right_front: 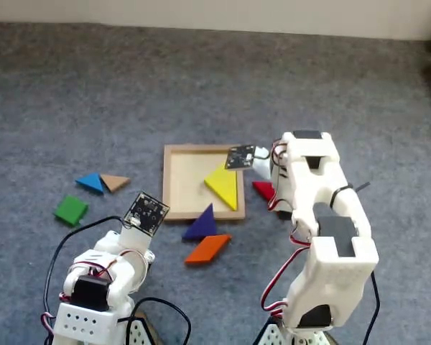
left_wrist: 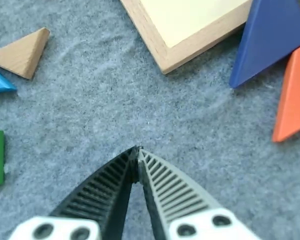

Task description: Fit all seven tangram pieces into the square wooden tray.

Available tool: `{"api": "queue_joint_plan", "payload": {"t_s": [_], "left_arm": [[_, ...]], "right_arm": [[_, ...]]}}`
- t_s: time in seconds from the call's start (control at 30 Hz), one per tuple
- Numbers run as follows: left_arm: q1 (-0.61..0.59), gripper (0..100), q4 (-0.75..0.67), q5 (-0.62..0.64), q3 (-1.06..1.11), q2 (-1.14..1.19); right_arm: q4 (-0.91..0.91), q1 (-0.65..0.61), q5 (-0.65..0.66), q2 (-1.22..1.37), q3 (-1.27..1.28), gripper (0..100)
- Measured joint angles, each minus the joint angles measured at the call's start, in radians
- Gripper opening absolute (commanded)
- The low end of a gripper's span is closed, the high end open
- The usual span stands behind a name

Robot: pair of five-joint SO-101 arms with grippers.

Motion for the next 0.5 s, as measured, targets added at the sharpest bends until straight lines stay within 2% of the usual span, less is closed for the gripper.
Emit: {"api": "queue_joint_plan", "payload": {"t_s": [0.2,0.4,0.5], "left_arm": [[0.000,1,0.000,0.000,0.000,0.000],[0.000,1,0.000,0.000,0.000,0.000],[0.000,1,0.000,0.000,0.000,0.000]], "right_arm": [[0.000,0.000,0.000,0.003,-0.002,38.7],[0.000,0.000,0.000,0.003,-0.011,26.5],[0.032,0.002,-0.003,0.003,-0.021,25.8]]}}
